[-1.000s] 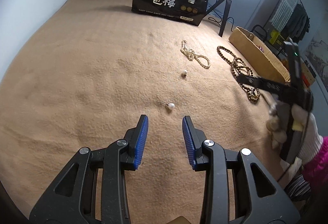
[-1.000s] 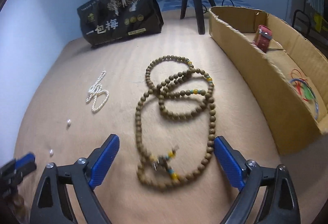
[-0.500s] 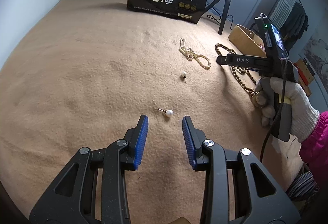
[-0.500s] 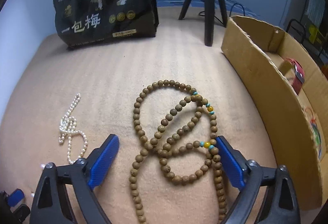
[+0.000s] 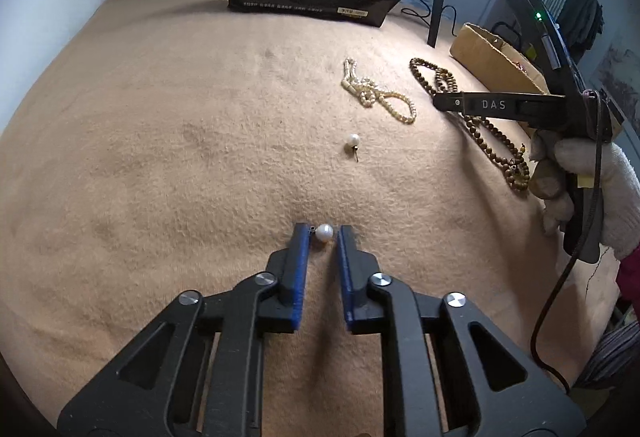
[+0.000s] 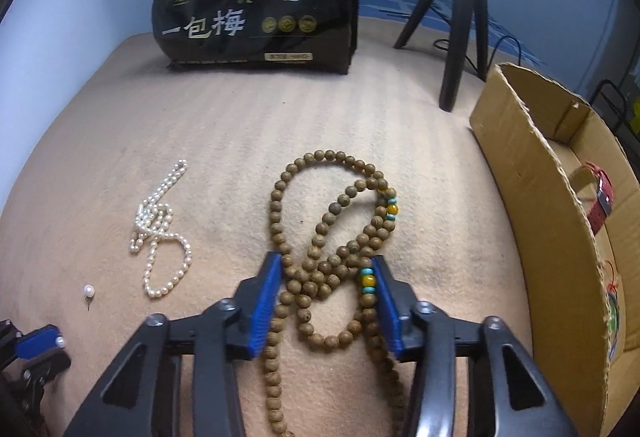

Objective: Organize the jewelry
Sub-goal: 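Grasp the prayer-bead strand with the right tool while the left tool grasps the pearl earring, then carry the prayer beads with the right tool while the left tool carries the earring to the box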

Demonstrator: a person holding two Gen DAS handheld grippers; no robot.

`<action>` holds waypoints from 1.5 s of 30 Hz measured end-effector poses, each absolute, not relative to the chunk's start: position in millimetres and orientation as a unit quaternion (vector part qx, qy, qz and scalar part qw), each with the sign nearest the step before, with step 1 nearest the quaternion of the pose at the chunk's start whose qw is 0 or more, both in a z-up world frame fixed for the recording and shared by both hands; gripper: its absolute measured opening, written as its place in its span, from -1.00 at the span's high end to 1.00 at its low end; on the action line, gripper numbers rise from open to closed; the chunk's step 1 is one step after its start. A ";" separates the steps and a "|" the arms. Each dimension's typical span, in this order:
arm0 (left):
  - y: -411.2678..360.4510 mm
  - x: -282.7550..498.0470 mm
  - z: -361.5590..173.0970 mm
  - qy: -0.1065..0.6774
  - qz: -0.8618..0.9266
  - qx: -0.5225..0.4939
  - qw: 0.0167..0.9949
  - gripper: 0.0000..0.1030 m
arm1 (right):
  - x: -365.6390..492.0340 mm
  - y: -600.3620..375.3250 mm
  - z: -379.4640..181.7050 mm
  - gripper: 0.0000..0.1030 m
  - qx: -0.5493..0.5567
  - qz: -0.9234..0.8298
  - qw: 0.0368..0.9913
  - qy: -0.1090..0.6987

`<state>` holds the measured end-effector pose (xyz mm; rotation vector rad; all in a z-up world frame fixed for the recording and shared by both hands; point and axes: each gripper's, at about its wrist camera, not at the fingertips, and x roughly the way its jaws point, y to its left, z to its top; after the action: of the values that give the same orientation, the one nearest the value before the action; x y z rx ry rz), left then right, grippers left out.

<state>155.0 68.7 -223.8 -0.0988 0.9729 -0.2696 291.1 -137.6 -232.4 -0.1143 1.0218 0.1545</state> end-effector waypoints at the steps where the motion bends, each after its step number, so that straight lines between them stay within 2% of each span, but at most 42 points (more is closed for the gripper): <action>1: 69.1 155.0 -224.1 0.466 -0.129 -0.048 0.874 0.81 | 291.2 -137.2 -231.8 0.39 -0.055 0.078 0.868 0.488; 2: 69.6 154.7 -224.4 0.465 -0.129 -0.049 0.875 0.81 | 291.9 -137.0 -231.3 0.56 -0.056 0.083 0.867 0.488; 3: 69.8 154.2 -224.3 0.464 -0.129 -0.049 0.875 0.82 | 292.2 -136.7 -230.6 0.59 -0.058 0.088 0.866 0.489; 5: 70.2 153.7 -223.4 0.463 -0.127 -0.050 0.876 0.82 | 292.2 -136.5 -228.4 0.78 -0.060 0.097 0.862 0.494; 15: 72.2 143.3 -200.8 0.448 -0.121 -0.060 0.884 0.83 | 268.9 -149.0 -198.0 0.79 -0.038 0.121 0.862 0.492; 32: 64.0 117.9 -117.1 0.392 -0.129 -0.064 0.908 0.83 | 214.7 -177.6 -103.7 0.79 -0.016 0.120 0.898 0.423; 45: 0.1 122.4 -77.6 0.364 -0.179 -0.070 0.911 0.83 | 186.0 -235.1 -41.0 0.79 -0.005 0.100 0.919 0.381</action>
<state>122.4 0.1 -77.6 -0.1439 0.7509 -0.3683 186.0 -235.1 -41.0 -0.0112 0.7831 0.2056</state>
